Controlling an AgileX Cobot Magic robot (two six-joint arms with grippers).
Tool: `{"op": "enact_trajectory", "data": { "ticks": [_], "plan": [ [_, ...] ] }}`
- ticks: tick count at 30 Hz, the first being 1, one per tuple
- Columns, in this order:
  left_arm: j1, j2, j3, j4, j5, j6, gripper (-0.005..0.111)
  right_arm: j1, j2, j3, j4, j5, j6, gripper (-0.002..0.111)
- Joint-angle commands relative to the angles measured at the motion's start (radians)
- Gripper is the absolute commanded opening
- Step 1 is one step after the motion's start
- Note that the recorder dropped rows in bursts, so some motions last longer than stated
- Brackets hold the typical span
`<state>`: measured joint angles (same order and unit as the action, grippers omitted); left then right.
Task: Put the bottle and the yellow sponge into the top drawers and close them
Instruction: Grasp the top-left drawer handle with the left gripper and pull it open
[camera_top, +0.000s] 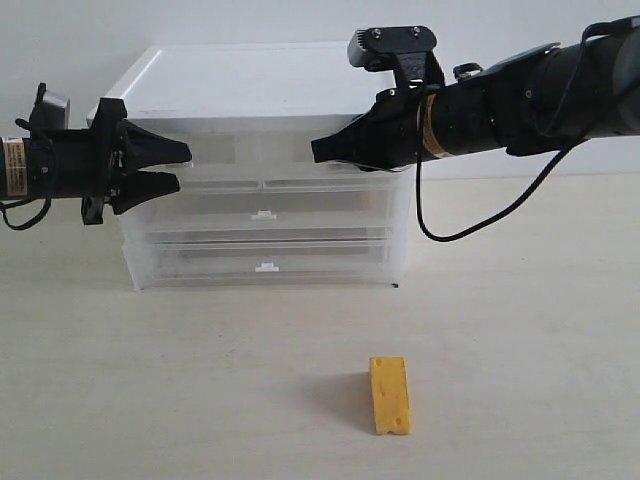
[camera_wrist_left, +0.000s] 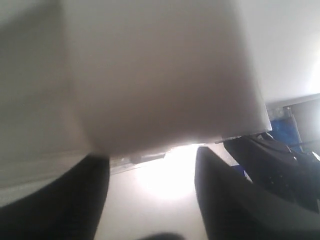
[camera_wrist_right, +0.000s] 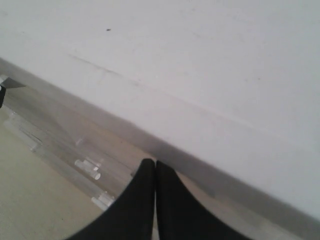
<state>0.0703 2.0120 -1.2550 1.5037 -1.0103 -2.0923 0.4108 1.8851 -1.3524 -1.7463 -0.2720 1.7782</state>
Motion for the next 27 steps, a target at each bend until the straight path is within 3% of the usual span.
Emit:
{"op": "enact_trajectory", "data": {
  "ticks": [1,5,7,20,27],
  "plan": [
    [-0.002,0.001,-0.007,-0.019,0.015,-0.007,0.038,-0.011,-0.001,-0.009,0.006,0.090,-0.008,0.000],
    [-0.002,0.007,-0.007,-0.030,0.011,-0.003,0.011,-0.011,-0.001,-0.009,0.006,0.079,-0.008,0.000],
    [-0.002,0.024,-0.007,-0.047,-0.016,-0.006,0.004,-0.011,-0.001,-0.009,0.006,0.077,-0.006,0.000],
    [-0.002,0.061,0.005,-0.040,-0.208,0.001,0.004,-0.011,-0.001,-0.009,0.006,0.074,-0.006,0.000],
    [0.000,0.004,0.096,0.013,-0.211,-0.007,0.004,-0.011,-0.001,-0.009,0.008,0.071,0.003,0.000]
  ]
}}
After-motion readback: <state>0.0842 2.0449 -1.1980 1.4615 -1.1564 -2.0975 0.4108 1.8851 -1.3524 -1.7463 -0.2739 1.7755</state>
